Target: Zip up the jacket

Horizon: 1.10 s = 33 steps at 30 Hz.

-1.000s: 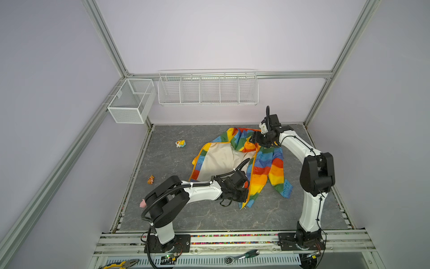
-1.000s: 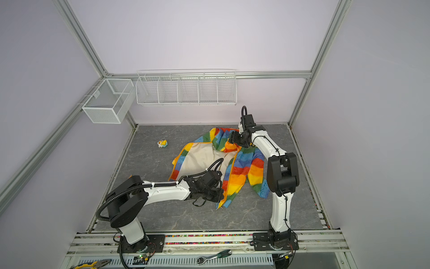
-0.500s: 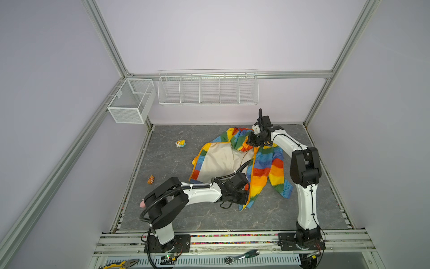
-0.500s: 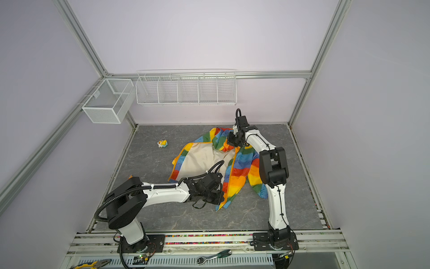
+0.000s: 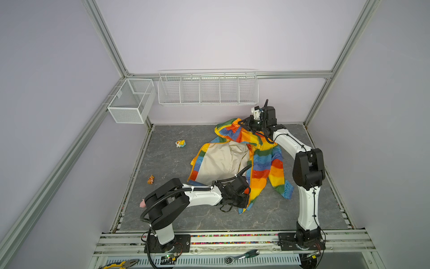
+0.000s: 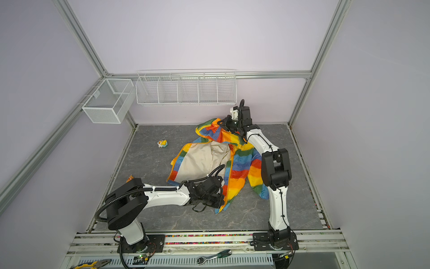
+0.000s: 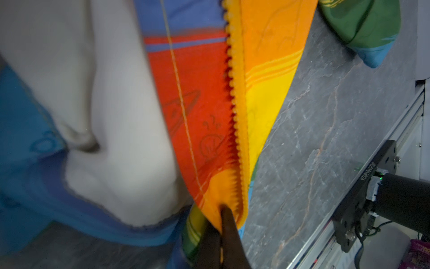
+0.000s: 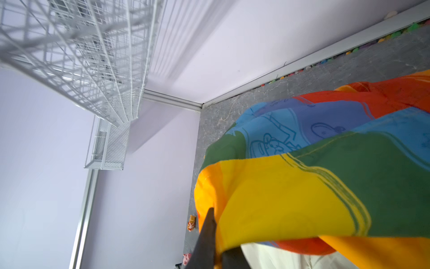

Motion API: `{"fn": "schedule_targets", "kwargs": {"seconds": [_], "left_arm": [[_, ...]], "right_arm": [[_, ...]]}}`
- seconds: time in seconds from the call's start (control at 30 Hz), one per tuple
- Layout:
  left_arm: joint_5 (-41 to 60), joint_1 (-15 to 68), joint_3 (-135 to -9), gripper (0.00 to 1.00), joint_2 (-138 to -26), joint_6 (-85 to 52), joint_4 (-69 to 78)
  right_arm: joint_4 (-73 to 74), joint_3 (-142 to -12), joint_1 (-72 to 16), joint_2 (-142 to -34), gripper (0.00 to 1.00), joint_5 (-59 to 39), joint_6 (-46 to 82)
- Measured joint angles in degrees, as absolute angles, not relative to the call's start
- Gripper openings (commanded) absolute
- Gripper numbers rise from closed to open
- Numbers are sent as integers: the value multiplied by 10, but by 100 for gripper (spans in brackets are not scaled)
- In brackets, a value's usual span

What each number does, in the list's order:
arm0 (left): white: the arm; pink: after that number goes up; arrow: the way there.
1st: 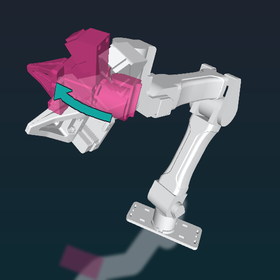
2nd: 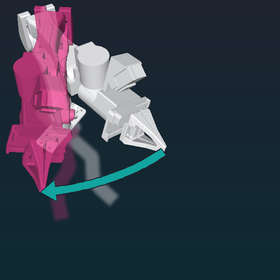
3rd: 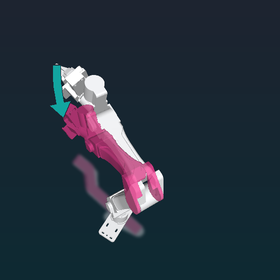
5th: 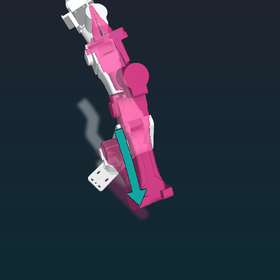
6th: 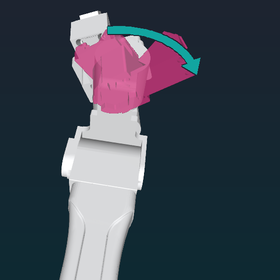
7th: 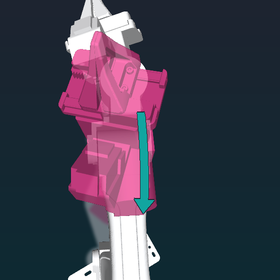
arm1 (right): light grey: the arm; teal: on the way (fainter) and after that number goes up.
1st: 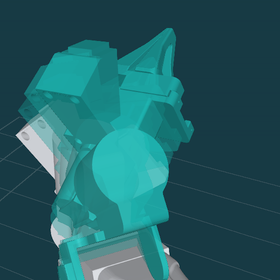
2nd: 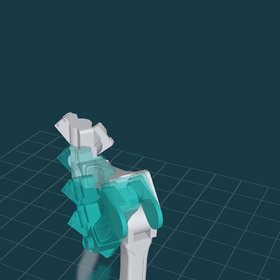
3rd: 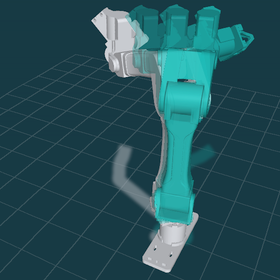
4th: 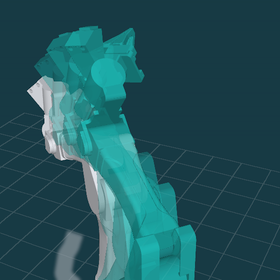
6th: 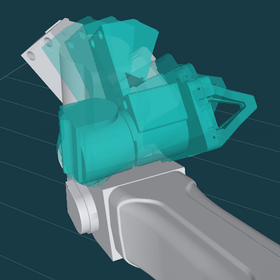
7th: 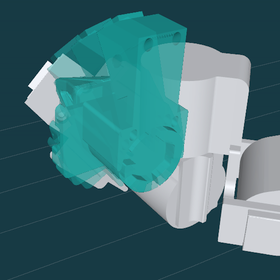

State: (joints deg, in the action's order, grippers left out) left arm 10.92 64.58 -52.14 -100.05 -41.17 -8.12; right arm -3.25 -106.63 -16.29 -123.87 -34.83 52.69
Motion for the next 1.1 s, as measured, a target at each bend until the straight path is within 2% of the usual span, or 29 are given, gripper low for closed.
{"fn": "schedule_targets", "kwargs": {"seconds": [0.07,0.17,0.27,0.37,0.6,0.77,0.87,1.1], "left_arm": [[107,646,-516,0,-1000,-414,-79],[105,646,-508,0,-994,-416,-74],[103,646,-503,0,-986,-416,-72],[103,646,-502,0,-982,-418,-70],[100,646,-483,0,-969,-423,-61],[95,646,-474,0,-954,-429,-58],[93,646,-470,0,-951,-429,-58],[90,646,-465,0,-943,-431,-58]], "right_arm": [[-51,-1092,-163,-1248,26,-347,529],[-91,-1128,-166,-1266,52,-338,512],[-142,-1134,-168,-1272,64,-322,483],[-202,-1134,-170,-1273,71,-303,442],[-331,-1096,-171,-1219,74,-209,312],[-355,-968,-167,-1078,65,-136,243],[-356,-903,-160,-1017,63,-88,218],[-353,-820,-118,-1041,66,-52,209]]}}
